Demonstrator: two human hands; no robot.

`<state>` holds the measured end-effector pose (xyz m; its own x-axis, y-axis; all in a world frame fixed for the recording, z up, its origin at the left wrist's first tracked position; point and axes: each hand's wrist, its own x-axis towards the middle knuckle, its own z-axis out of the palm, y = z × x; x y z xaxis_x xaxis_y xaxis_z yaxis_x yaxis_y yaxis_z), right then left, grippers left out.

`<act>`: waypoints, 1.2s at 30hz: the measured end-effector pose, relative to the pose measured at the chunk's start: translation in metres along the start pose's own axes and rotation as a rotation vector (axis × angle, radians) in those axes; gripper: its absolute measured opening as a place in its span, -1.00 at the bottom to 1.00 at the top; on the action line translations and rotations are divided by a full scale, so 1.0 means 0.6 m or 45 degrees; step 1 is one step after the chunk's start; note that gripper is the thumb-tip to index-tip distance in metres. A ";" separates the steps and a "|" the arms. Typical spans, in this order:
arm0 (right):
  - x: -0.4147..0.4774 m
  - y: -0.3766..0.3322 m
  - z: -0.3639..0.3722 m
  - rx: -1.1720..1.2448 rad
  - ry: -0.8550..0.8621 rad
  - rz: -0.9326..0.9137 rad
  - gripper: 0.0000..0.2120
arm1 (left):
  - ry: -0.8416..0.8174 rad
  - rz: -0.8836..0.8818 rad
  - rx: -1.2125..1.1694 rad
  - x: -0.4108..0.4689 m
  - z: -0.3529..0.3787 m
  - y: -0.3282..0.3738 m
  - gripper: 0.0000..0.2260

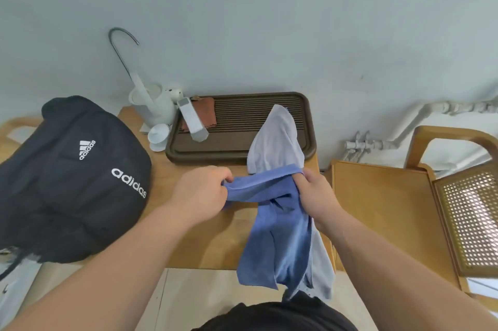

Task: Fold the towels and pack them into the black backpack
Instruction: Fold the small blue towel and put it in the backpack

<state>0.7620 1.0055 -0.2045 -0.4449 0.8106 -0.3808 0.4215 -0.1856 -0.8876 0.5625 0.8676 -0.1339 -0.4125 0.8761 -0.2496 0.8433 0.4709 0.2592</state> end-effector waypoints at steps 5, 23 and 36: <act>-0.072 -0.027 0.058 -0.133 0.005 -0.084 -0.60 | -0.201 0.171 -0.114 -0.052 -0.029 -0.072 -0.55; -0.222 0.065 0.032 -1.048 -0.313 0.309 -0.58 | -0.408 -0.294 -0.894 -0.120 0.074 -0.290 -0.90; -0.112 0.022 0.013 -0.975 0.038 0.131 -0.70 | 0.017 -0.400 -0.678 -0.018 0.107 -0.263 -0.88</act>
<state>0.7911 0.9442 -0.1927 -0.3572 0.8266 -0.4350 0.8933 0.1663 -0.4177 0.4563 0.7771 -0.2316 -0.6205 0.6866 -0.3788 0.3942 0.6907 0.6063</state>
